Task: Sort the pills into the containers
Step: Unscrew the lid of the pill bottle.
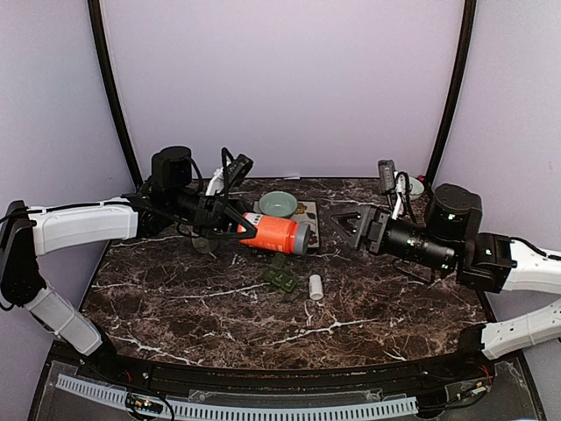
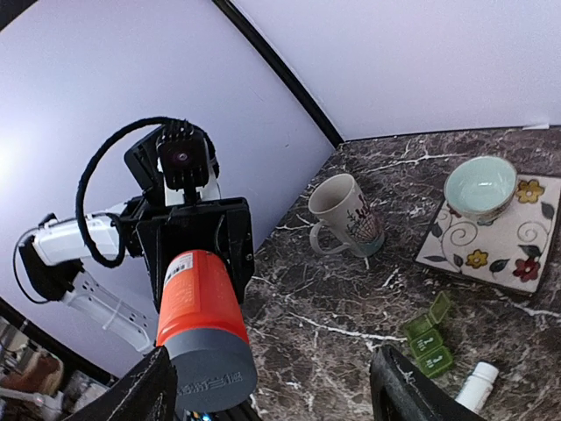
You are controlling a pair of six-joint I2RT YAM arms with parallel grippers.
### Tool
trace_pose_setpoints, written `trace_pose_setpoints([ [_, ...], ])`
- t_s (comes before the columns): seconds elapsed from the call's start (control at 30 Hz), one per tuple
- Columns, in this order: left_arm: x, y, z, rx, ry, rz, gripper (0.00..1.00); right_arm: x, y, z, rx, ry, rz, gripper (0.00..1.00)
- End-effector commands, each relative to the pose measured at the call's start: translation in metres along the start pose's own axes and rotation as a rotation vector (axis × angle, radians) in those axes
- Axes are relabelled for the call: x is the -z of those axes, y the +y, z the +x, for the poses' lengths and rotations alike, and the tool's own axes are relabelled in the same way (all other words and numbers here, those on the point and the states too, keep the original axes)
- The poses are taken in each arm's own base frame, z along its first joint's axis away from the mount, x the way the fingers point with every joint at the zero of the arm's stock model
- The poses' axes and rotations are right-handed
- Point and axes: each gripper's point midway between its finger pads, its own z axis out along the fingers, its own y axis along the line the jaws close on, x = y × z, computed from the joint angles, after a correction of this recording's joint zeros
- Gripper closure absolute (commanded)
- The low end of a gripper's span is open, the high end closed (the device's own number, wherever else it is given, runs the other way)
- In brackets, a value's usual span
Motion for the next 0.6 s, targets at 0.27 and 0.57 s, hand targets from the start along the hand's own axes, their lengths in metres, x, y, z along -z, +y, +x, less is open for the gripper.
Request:
trace_pose_setpoints([
  [0.27, 0.001, -0.011, -0.013, -0.113, -0.001, -0.005, 1.0, -0.021, 0.029, 0.008, -0.35, 0.122, -0.217, 0.23],
  [0.57, 0.001, -0.006, -0.014, -0.119, -0.002, -0.026, 1.0, -0.026, 0.032, 0.012, -0.373, 0.153, -0.239, 0.23],
])
